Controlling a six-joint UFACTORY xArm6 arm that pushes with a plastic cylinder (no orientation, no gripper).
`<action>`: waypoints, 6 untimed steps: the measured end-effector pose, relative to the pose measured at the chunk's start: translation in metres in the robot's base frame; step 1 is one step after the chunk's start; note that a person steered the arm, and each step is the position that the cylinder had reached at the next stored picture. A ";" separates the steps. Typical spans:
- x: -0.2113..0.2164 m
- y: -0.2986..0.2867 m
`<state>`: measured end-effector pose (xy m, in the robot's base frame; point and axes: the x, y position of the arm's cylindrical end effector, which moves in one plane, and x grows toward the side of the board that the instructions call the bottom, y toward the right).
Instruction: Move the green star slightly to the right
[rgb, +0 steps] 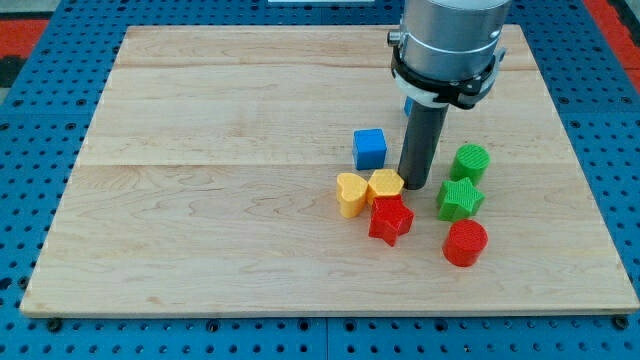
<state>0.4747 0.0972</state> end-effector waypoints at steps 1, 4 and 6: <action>0.011 0.012; 0.034 0.038; 0.014 0.053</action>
